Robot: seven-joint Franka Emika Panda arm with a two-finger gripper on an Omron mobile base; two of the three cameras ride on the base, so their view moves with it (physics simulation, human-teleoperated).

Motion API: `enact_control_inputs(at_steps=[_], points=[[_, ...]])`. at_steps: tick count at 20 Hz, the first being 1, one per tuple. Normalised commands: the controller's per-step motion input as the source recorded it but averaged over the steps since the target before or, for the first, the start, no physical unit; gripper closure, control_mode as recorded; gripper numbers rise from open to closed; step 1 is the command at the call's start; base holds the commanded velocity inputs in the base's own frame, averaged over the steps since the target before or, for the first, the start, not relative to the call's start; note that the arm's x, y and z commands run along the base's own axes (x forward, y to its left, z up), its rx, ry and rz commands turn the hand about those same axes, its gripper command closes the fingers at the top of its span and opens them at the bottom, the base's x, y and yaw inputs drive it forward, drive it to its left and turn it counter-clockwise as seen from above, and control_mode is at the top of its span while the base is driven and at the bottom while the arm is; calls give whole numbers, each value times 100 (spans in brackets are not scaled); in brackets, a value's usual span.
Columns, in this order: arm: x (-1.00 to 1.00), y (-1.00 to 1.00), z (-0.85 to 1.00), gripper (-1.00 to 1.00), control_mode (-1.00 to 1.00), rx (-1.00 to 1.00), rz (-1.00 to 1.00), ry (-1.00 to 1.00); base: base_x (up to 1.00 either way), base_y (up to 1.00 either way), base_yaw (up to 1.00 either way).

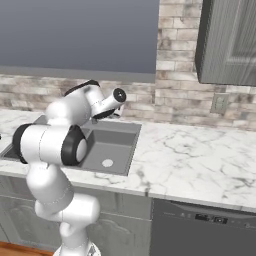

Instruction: Turn on the sink faucet and place the jug under the water for a few seconds to fill it up.

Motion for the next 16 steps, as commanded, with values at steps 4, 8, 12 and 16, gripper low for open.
enact_control_inputs(at_steps=[4,8,12,16], points=[[24,0,-15,-100,-100,0,0,0,0,0,0],[25,0,-19,-100,-100,0,0,0,0,0,0],[29,1,-13,-100,-100,0,0,0,0,0,0],[27,10,-11,-100,-100,0,0,0,0,0,0]])
